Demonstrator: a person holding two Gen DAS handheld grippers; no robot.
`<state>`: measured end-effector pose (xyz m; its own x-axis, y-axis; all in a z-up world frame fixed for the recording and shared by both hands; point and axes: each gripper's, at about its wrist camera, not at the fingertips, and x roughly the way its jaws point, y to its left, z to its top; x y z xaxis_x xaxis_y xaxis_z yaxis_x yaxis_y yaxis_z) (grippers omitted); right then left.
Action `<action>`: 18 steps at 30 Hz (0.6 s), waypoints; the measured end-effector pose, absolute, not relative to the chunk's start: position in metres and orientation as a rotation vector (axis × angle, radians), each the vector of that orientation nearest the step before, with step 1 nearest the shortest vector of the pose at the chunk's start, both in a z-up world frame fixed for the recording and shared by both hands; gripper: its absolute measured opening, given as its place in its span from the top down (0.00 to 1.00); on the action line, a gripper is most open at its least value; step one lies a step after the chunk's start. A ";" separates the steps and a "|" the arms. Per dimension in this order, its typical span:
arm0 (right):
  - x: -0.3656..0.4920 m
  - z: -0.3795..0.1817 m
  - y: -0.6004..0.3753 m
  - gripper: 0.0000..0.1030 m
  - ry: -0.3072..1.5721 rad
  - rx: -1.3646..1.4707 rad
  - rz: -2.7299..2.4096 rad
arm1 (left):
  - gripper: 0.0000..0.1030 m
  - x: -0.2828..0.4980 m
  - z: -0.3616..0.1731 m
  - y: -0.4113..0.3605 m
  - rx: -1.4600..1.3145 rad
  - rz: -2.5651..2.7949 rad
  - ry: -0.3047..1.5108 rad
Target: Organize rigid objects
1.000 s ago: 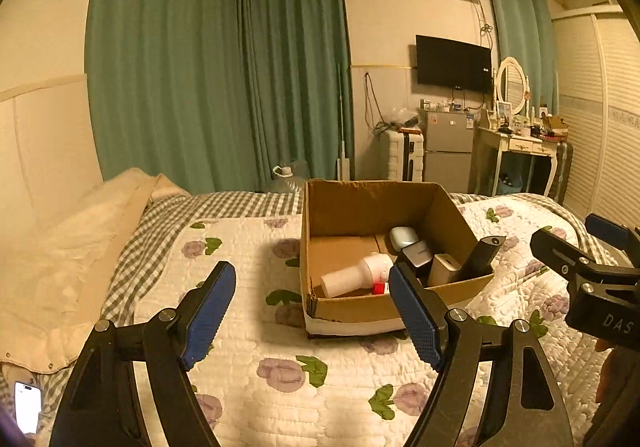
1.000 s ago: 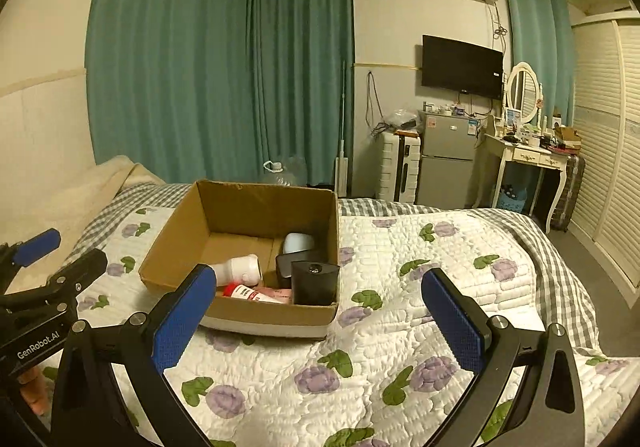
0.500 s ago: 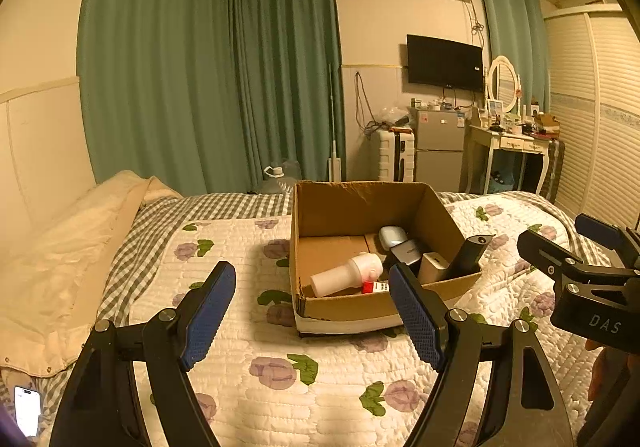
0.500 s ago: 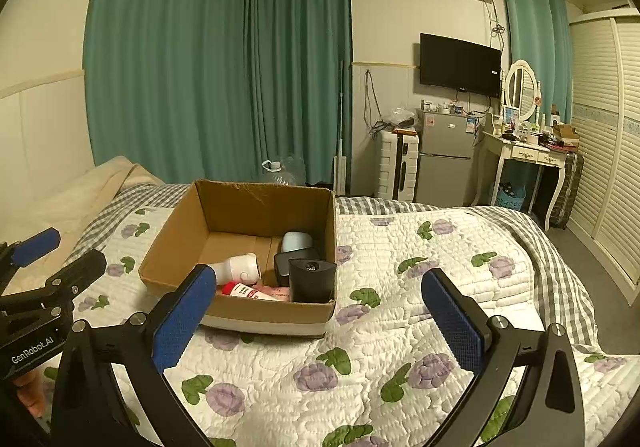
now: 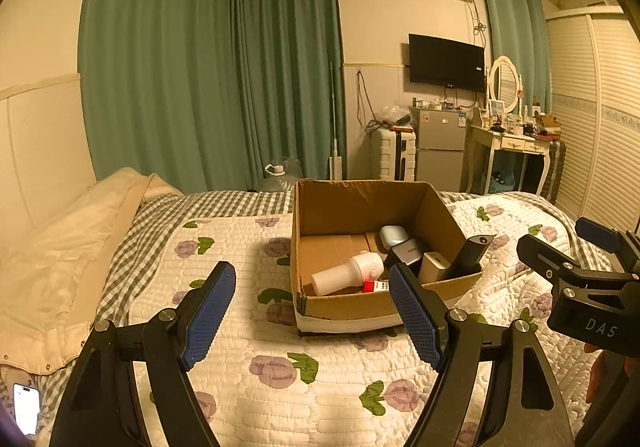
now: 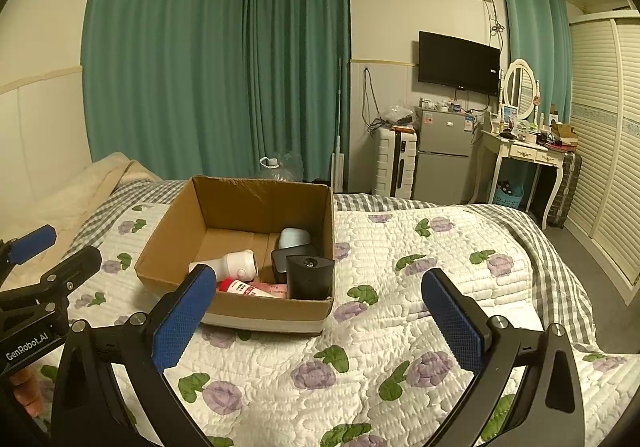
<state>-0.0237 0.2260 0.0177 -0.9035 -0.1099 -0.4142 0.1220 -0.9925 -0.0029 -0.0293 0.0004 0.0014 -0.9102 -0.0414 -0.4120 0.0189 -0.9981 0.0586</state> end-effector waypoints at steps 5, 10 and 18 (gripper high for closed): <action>-0.024 0.017 0.226 0.00 0.044 0.643 -2.955 | 0.21 -0.029 0.001 0.000 0.663 -3.038 -0.084; -0.024 0.016 0.227 0.00 0.043 0.647 -2.956 | 0.21 -0.029 0.001 0.000 0.663 -3.037 -0.084; -0.024 0.015 0.227 0.00 0.047 0.655 -2.956 | 0.21 -0.029 0.000 0.001 0.668 -3.034 -0.088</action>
<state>-0.0236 0.2271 0.0148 -0.9002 -0.1044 -0.4227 0.1177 -0.9930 -0.0054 -0.0292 0.0005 0.0002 -0.9071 -0.0454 -0.4184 0.0210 -0.9978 0.0626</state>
